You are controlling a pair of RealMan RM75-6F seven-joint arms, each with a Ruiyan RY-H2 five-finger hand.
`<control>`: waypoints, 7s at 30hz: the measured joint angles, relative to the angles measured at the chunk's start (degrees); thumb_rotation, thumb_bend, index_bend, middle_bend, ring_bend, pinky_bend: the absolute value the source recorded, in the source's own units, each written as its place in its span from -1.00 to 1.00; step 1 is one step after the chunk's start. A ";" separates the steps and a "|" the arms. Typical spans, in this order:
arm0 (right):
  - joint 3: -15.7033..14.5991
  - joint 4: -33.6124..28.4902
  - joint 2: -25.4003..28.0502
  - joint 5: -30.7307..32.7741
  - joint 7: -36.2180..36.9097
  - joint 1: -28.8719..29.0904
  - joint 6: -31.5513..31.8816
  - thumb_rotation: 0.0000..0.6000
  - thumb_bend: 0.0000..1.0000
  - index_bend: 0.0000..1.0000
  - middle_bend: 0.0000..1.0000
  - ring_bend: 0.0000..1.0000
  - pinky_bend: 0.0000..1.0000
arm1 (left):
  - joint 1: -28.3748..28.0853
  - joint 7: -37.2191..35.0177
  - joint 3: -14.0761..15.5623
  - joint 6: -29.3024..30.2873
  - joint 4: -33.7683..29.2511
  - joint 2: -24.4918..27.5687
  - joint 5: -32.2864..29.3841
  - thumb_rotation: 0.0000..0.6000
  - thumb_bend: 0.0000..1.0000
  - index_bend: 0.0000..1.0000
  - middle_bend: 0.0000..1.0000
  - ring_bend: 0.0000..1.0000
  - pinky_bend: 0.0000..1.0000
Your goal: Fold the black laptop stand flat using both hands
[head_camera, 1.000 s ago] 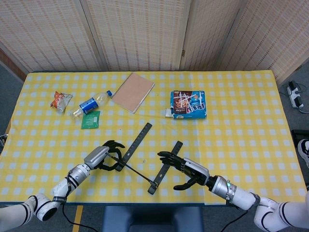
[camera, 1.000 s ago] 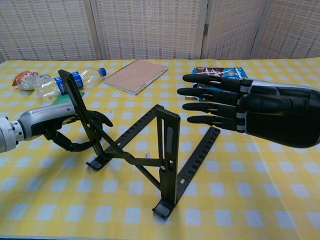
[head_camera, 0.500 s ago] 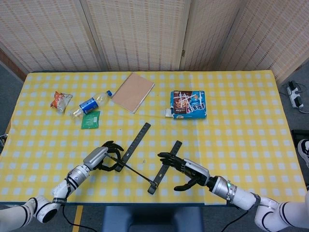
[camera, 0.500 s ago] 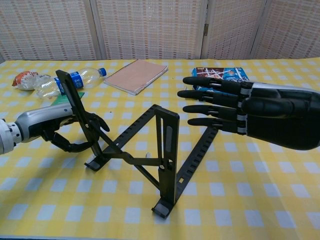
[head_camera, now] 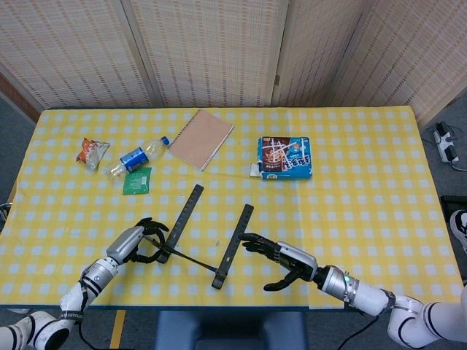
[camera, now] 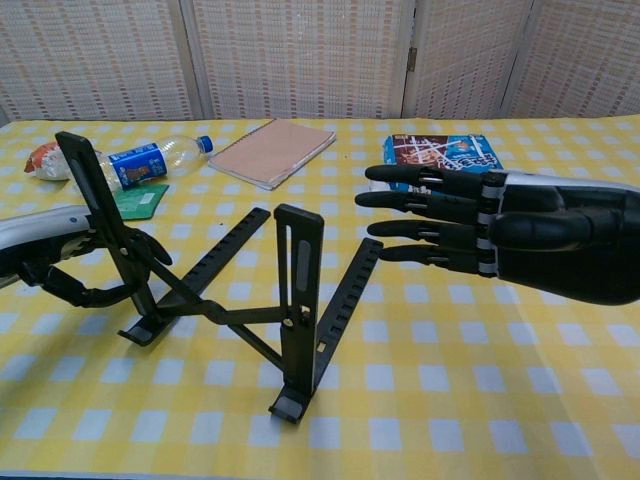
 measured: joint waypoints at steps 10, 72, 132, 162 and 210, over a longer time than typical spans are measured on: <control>-0.54 0.15 0.28 -0.27 0.11 -0.27 0.86 0.71 -0.76 -1.00 -1.00 -0.99 -1.00 | 0.70 6.14 -0.27 -2.29 -8.91 4.59 -2.63 1.00 -0.09 -0.58 -0.67 -0.94 -1.00; 3.85 -10.02 9.13 -1.00 -15.53 -5.38 7.96 0.71 -0.76 -1.00 -1.00 -0.99 -1.00 | -5.12 6.87 -13.68 -6.98 -12.42 15.53 -8.11 1.00 -0.68 -1.00 -1.00 -1.00 -1.00; 7.89 -9.59 6.97 7.79 -56.75 -6.86 -9.24 1.00 -0.76 -1.00 -0.98 -0.93 -1.00 | -8.14 24.18 -0.98 2.81 16.40 -13.91 9.49 1.00 -0.68 -1.00 -1.00 -1.00 -1.00; 15.44 17.24 -14.30 7.62 -107.44 -2.50 -11.63 1.00 -0.76 0.29 0.73 0.83 0.76 | -12.57 25.46 -6.87 -1.67 27.35 -17.50 4.03 1.00 -0.72 -1.00 -1.00 -1.00 -1.00; 13.33 28.85 -26.55 3.15 -108.88 3.13 -10.61 1.00 -0.76 0.29 0.73 0.83 0.77 | -18.88 20.88 -9.56 -8.47 33.42 -24.67 -0.17 1.00 -0.72 -1.00 -1.00 -1.00 -1.00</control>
